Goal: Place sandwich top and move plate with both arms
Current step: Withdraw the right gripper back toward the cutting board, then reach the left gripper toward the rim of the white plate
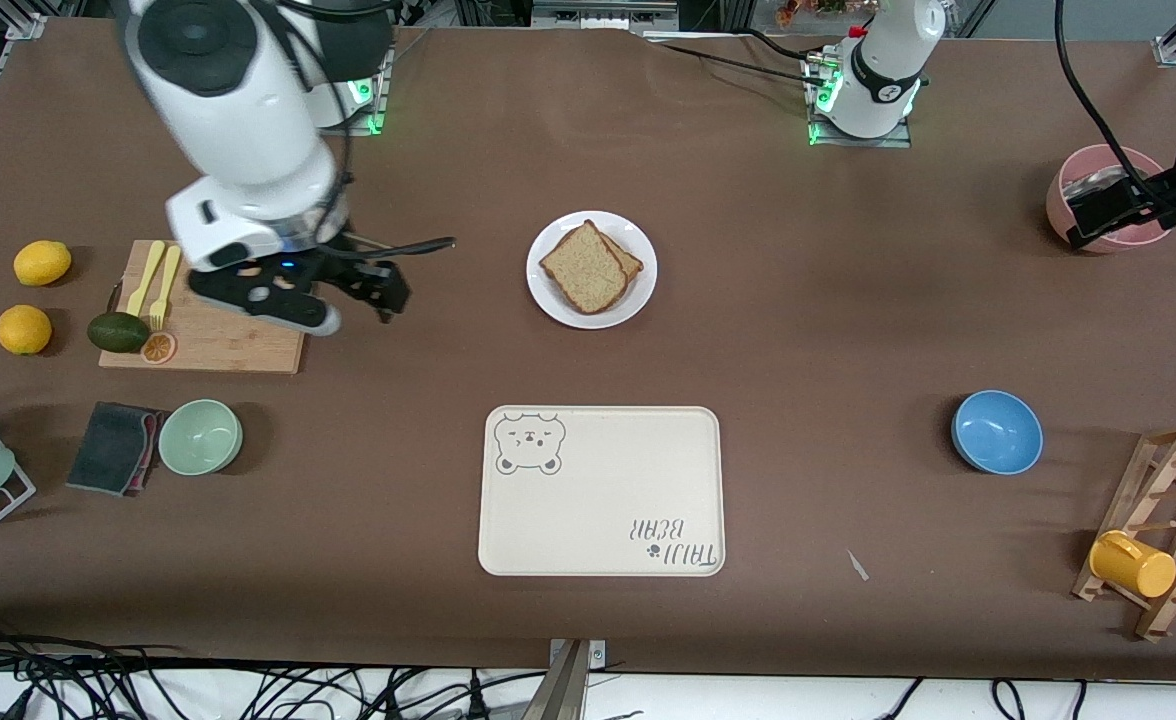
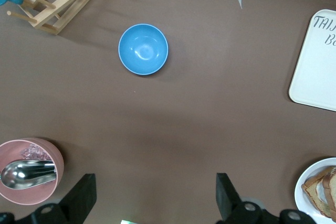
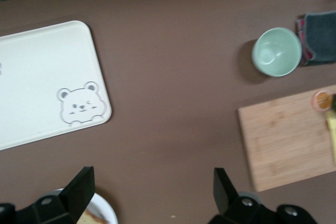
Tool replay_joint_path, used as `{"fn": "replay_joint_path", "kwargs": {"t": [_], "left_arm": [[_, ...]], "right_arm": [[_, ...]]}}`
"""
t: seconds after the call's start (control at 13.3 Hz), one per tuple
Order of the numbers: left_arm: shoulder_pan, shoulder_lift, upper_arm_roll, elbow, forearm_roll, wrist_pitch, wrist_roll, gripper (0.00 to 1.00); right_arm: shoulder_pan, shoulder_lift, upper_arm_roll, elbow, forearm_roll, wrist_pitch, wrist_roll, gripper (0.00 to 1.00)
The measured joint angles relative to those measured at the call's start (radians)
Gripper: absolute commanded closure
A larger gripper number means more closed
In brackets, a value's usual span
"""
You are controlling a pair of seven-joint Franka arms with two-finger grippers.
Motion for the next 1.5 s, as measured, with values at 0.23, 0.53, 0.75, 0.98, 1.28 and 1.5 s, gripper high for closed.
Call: {"fn": "replay_joint_path", "kwargs": {"t": [0.23, 0.53, 0.75, 0.98, 1.28, 1.5], "left_arm": [[0.027, -0.001, 0.001, -0.001, 0.000, 0.000, 0.001, 0.00], [0.040, 0.000, 0.001, -0.015, 0.000, 0.027, 0.000, 0.00], [0.003, 0.015, 0.023, -0.046, 0.000, 0.074, -0.002, 0.00], [-0.053, 0.037, 0.057, -0.126, -0.009, 0.173, -0.005, 0.00], [-0.071, 0.069, 0.058, -0.223, -0.051, 0.279, -0.006, 0.00], [-0.080, 0.071, 0.059, -0.224, -0.051, 0.282, -0.022, 0.00]], "right_arm": [[-0.071, -0.035, -0.060, -0.001, 0.064, -0.021, -0.129, 0.00], [-0.302, -0.068, 0.032, -0.001, 0.137, -0.056, -0.273, 0.00], [-0.441, -0.135, 0.131, -0.020, 0.131, -0.098, -0.396, 0.00], [-0.575, -0.187, 0.255, -0.064, 0.115, -0.117, -0.458, 0.00], [-0.604, -0.228, 0.303, -0.179, 0.103, -0.091, -0.461, 0.00], [-0.605, -0.232, 0.310, -0.203, 0.093, -0.088, -0.471, 0.00]]}}
